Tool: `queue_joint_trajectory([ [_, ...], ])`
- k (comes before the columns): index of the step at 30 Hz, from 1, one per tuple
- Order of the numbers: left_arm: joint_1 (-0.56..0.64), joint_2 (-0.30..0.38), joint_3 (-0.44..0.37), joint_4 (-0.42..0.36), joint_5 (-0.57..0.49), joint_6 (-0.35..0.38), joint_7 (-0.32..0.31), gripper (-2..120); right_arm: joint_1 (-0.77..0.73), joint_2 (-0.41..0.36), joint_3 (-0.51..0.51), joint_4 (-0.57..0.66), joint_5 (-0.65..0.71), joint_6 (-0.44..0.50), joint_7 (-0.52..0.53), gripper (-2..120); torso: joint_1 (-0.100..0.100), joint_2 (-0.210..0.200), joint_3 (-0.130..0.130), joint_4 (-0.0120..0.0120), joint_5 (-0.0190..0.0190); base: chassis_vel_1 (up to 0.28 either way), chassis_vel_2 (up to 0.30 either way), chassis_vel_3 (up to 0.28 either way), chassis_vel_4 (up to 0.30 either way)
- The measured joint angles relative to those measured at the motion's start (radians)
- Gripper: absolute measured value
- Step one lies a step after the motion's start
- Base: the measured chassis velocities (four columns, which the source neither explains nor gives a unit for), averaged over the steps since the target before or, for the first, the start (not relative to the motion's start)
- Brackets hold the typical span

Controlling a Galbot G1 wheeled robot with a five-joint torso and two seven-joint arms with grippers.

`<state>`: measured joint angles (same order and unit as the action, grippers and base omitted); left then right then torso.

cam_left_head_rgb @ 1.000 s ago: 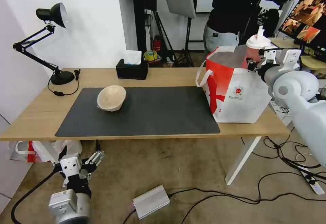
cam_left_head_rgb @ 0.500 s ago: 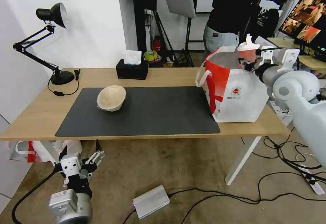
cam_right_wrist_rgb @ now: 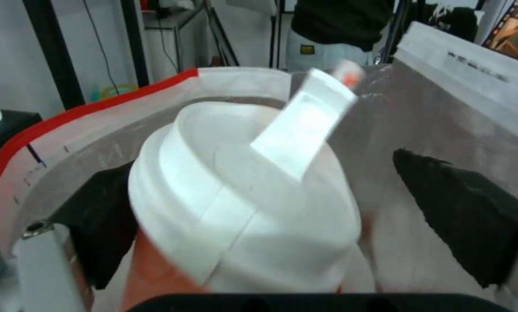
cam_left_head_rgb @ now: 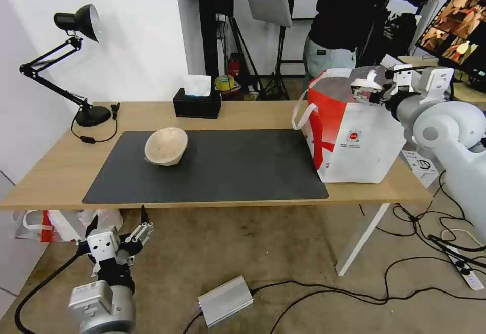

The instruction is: Pick up the trash from the table and place it into the takeout bag.

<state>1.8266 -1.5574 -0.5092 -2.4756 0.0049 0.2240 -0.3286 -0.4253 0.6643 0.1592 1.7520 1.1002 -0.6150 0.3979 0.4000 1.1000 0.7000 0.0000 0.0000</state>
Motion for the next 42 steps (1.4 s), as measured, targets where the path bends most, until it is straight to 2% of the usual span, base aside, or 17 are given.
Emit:
queue_joint_trajectory([
  [26, 0.016, -0.003, 0.001, -0.025, 0.011, 0.0, 0.0, 100, -0.032, -0.069, 0.035, 0.093, 0.022, -0.017, -0.013, 100, 0.0, 0.0, 0.0, 0.0, 0.0, 0.0, 0.0, 0.0, 0.0],
  [37, 0.013, -0.003, -0.001, -0.025, 0.011, -0.001, 0.0, 100, -0.056, -0.068, 0.049, 0.109, 0.024, 0.083, -0.038, 100, 0.0, 0.0, 0.0, 0.0, 0.0, 0.0, 0.0, 0.0, 0.0],
  [41, 0.013, -0.004, -0.002, -0.025, 0.011, -0.002, -0.001, 100, -0.089, -0.067, 0.057, 0.127, 0.005, 0.207, -0.067, 100, 0.0, 0.0, 0.0, 0.0, 0.0, 0.0, 0.0, 0.0, 0.0],
  [42, 0.013, -0.004, -0.002, -0.025, 0.011, -0.002, -0.001, 100, -0.089, -0.067, 0.057, 0.127, 0.005, 0.207, -0.067, 100, 0.0, 0.0, 0.0, 0.0, 0.0, 0.0, 0.0, 0.0, 0.0],
])
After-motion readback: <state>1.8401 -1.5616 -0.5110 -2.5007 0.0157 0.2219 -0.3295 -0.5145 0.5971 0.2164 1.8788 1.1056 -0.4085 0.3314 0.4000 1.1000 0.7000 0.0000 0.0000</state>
